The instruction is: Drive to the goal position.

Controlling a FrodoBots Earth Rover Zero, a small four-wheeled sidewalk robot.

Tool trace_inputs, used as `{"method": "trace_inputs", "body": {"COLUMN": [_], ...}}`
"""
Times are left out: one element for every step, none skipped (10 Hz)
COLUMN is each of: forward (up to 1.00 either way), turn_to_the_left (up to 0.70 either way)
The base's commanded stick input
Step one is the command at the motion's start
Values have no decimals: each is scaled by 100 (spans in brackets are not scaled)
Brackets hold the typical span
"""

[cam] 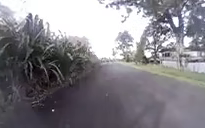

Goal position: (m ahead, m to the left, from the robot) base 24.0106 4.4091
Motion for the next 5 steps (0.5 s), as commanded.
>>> {"method": "trace_inputs", "body": {"forward": [85, 85, 85, 85, 85], "turn_to_the_left": [-34, 0, 0, 0, 0]}}
